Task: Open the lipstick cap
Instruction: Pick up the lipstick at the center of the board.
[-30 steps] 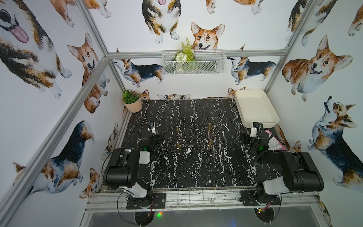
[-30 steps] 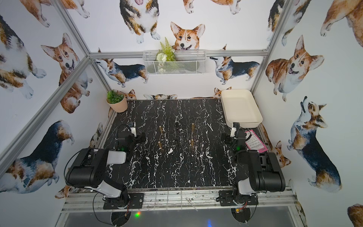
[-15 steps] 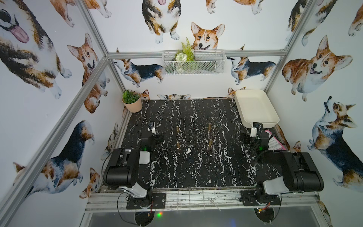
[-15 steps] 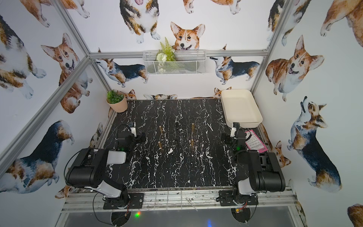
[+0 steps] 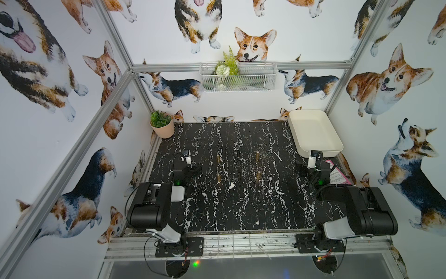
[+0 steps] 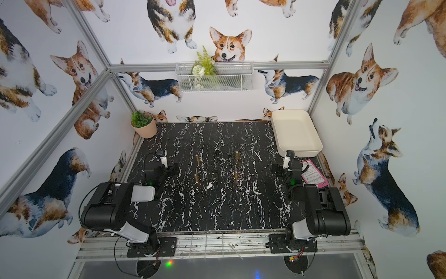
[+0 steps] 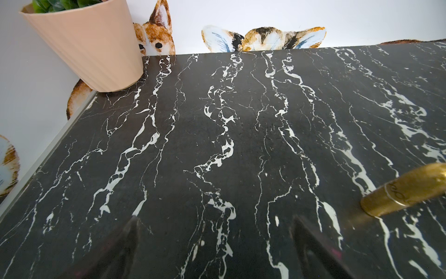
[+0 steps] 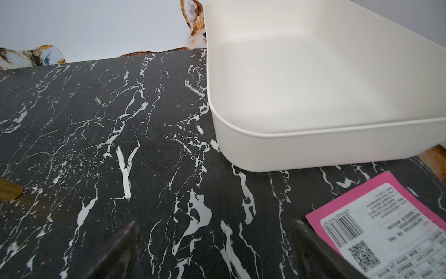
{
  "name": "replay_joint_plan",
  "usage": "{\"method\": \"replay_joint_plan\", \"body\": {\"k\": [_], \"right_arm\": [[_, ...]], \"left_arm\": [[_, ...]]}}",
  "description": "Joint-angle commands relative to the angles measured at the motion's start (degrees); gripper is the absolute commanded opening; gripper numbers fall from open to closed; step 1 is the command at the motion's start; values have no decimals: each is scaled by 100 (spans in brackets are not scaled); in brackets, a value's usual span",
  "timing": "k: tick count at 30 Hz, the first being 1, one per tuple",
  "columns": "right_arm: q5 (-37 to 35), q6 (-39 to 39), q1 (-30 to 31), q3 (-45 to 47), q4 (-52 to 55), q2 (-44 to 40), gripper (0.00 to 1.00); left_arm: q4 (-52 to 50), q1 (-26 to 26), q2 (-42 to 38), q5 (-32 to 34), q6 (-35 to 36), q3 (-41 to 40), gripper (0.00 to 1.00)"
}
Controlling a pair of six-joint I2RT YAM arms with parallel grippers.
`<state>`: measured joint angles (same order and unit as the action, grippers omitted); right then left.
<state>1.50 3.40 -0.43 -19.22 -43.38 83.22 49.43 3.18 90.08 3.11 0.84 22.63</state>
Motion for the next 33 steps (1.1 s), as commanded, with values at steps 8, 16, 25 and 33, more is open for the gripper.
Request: {"method": "replay_joint_plan", "body": {"k": [8,16,25,33], "right_arm": [[30,-26,-1,-22,-277,-5,100],[8,-28,1,-11,-286,-7,100],[-93,11,1,-29,-264,7,100],[-106,7,-1,-20,-277,-6,100]], "left_arm": [[175,-17,-17,-39,6,24,100],[182,-19,-17,-39,11,13,100],[210,-18,-26,-13,21,-4,100],[185,-18,-26,-30,15,12,100]]}}
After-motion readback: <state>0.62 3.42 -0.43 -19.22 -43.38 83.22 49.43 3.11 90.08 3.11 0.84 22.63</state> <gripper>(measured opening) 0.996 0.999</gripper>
